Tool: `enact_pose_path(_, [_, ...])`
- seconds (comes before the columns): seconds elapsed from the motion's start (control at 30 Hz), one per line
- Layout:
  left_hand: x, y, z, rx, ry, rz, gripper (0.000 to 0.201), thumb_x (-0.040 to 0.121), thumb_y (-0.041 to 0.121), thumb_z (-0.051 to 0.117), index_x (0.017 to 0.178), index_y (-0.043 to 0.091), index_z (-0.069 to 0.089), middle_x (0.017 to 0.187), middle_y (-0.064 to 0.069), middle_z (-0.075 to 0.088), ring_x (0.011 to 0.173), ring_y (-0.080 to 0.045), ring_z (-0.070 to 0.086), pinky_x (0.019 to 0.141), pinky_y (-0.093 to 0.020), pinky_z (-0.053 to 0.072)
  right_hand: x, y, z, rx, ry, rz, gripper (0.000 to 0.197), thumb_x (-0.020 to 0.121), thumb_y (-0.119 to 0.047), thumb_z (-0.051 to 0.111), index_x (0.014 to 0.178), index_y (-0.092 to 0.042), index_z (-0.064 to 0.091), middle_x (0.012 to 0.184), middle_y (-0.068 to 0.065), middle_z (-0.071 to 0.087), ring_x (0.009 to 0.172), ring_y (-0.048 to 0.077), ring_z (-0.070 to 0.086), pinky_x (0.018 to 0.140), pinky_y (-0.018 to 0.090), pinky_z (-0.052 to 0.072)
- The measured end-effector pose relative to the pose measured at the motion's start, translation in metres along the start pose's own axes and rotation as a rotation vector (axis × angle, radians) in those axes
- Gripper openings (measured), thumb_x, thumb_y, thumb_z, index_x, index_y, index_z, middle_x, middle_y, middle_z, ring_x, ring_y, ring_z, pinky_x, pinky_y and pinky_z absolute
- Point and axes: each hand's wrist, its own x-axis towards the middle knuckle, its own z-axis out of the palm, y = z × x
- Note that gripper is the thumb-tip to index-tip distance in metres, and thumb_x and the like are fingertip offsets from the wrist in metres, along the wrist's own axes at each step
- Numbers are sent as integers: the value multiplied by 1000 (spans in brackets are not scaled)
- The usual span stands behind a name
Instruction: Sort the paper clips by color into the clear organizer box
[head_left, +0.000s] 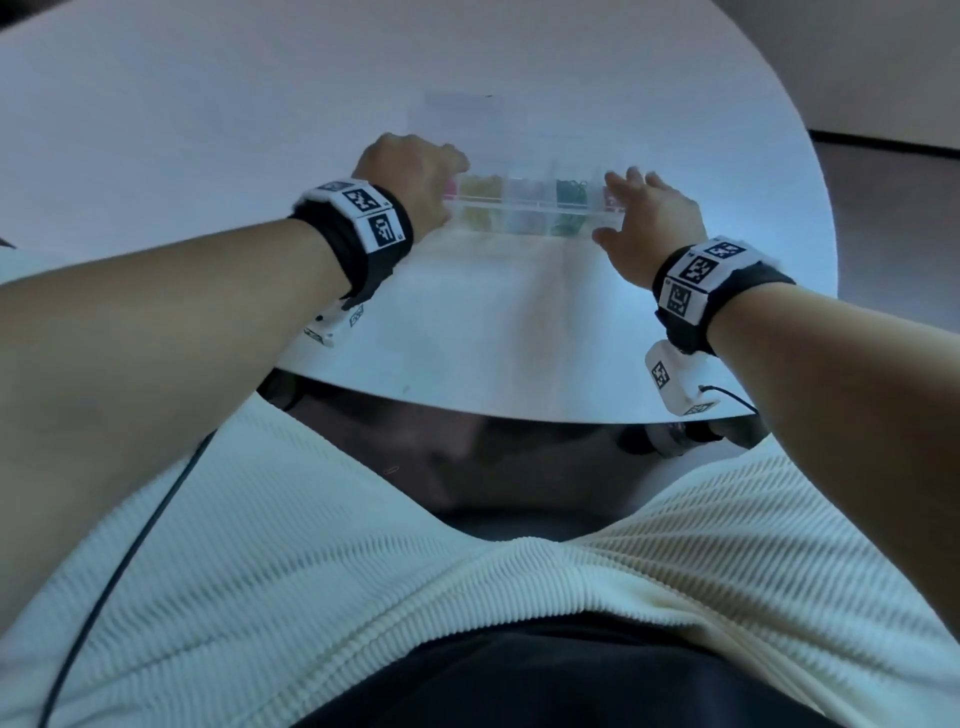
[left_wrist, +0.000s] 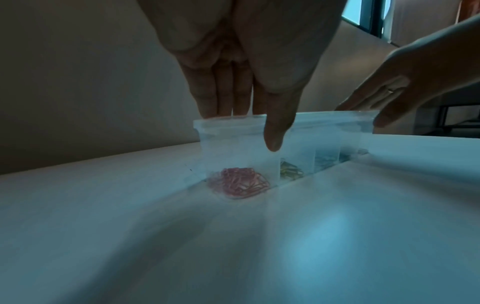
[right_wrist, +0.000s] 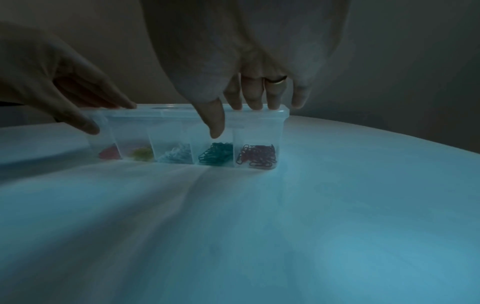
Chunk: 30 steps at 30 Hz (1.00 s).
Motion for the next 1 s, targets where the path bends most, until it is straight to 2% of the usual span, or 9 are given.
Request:
enact_pose_path(0.1, [-2,7,-1,29,-9,-32,37,87,13,61,124,14,57,107,-17,66,95,-38,61,81,-39,50,1,-2,-4,-52,-8,-5,42,94,-27,56,132,-13,46,128,11,52,119,31,49,94,45,44])
enact_pose_path(0.2, [-5,17,3,80,-47,-50,41,85,8,60,125,6,50,115,-19,59,98,-38,58,78,-42,49,1,-1,-7,-97,-24,-11,40,94,-27,59,129,-13,47,123,13,53,111,33,52,90,44,44])
enact_pose_path(0.3, [-9,26,17,111,-121,-64,70,83,18,66,142,5,30,152,-18,27,133,-37,35,100,-44,40,1,2,-10,-153,-35,-51,43,93,-20,60,134,-14,45,121,14,56,108,35,56,87,43,44])
enact_pose_path(0.37, [-12,30,26,141,-134,-77,85,86,28,64,150,4,13,159,-18,6,145,-37,12,116,-43,21,2,6,-13,-158,-6,-66,35,91,-13,61,125,-14,53,111,12,64,96,35,60,83,41,45])
enact_pose_path(0.43, [-12,32,34,152,-114,-91,87,88,32,60,151,3,7,160,-20,1,146,-38,5,119,-45,13,3,7,-16,-128,18,-35,31,89,-7,62,119,-14,60,102,14,69,89,37,63,83,39,47])
enact_pose_path(0.67, [-9,35,31,112,-122,-113,78,88,26,58,149,4,13,160,-19,3,146,-39,5,119,-45,15,3,2,-13,-143,26,11,38,85,4,52,118,-13,61,87,17,65,74,36,56,72,34,37])
enact_pose_path(0.8, [-10,36,26,131,-151,-112,78,86,22,58,148,5,15,160,-19,3,147,-38,6,118,-44,17,7,-6,-23,-206,-41,2,27,84,1,53,107,-11,61,73,9,55,66,30,51,79,37,37])
enact_pose_path(0.9, [-12,40,14,146,-190,-122,72,86,19,56,147,7,19,159,-17,8,146,-35,13,111,-45,29,8,-16,-38,-239,-159,7,23,86,-9,52,107,-14,61,86,9,62,79,30,58,88,43,36])
enact_pose_path(1.0, [-10,39,-2,200,-138,-119,59,86,25,52,140,10,33,150,-15,29,141,-32,21,109,-47,29,2,-21,-42,-273,-159,-19,37,89,-24,52,126,-22,53,113,7,58,108,32,54,92,47,36])
